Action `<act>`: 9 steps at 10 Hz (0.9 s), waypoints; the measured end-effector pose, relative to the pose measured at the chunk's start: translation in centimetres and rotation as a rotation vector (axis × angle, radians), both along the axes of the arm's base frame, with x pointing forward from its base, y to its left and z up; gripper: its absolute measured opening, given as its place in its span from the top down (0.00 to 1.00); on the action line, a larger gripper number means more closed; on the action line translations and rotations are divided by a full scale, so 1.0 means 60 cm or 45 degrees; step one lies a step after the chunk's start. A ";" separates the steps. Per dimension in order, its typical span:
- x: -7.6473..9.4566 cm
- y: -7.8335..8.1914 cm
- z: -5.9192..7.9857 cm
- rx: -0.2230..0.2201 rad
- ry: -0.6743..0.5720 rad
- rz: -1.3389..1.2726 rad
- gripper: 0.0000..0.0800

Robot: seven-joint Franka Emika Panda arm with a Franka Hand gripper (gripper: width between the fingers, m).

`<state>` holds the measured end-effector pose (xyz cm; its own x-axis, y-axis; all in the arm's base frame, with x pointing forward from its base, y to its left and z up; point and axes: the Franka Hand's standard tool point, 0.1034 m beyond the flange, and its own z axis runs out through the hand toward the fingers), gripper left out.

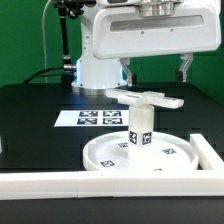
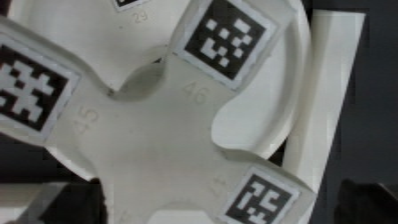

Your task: Assemble round table

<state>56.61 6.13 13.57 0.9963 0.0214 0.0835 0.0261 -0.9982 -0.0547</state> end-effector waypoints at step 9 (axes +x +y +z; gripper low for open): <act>0.002 -0.013 0.007 -0.179 -0.003 1.240 0.19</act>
Offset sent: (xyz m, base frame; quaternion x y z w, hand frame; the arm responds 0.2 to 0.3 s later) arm 0.0037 0.0082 0.0131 -0.0445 -0.0388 -0.4586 0.8867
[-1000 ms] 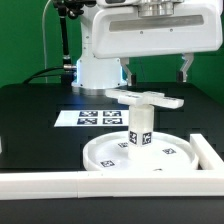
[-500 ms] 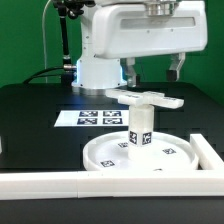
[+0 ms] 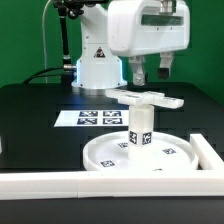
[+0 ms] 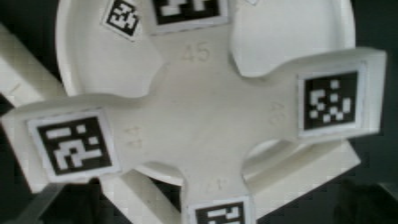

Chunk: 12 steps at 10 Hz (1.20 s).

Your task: Assemble round table

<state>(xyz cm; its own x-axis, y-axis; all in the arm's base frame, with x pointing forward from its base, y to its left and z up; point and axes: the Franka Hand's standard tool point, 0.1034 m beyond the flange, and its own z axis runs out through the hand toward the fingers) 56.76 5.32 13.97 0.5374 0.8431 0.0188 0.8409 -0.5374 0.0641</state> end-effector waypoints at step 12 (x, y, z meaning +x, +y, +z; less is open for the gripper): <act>-0.008 -0.018 -0.044 -0.191 0.100 0.862 0.19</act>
Offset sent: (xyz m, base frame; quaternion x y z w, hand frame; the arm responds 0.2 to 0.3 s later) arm 0.0074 0.0057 -0.0068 -0.0034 -0.0307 -0.2491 0.9680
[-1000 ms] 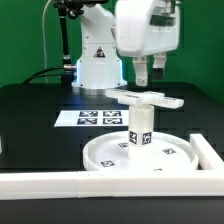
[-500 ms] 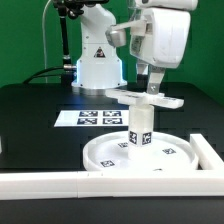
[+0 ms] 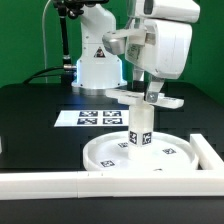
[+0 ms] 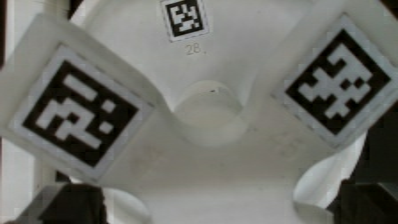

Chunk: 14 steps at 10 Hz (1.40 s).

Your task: Assemble round table

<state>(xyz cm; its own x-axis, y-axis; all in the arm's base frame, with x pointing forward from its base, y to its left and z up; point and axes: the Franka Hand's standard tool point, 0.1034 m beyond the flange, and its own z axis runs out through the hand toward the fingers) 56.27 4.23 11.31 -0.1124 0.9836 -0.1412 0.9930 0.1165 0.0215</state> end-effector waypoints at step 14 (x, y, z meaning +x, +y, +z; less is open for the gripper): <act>0.004 -0.013 -0.006 -0.018 0.039 -0.615 0.45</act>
Offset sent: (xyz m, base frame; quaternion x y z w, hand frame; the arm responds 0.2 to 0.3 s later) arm 0.0009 -0.0036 -0.0007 0.0286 -0.0158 0.0114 0.9994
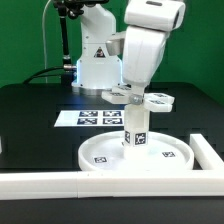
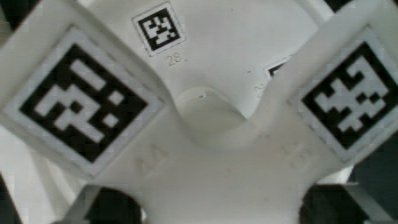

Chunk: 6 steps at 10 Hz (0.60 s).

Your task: Assemble round table

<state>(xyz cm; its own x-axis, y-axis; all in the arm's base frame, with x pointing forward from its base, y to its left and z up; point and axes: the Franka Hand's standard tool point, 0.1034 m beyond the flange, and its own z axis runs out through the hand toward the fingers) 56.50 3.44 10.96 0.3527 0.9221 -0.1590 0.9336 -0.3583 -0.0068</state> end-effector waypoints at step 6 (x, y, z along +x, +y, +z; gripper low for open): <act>-0.004 -0.014 -0.001 0.056 -0.092 -0.633 0.45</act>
Offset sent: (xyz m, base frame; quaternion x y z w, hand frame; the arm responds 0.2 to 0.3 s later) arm 0.0000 0.0000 0.0000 0.0000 0.0000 0.1938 0.9810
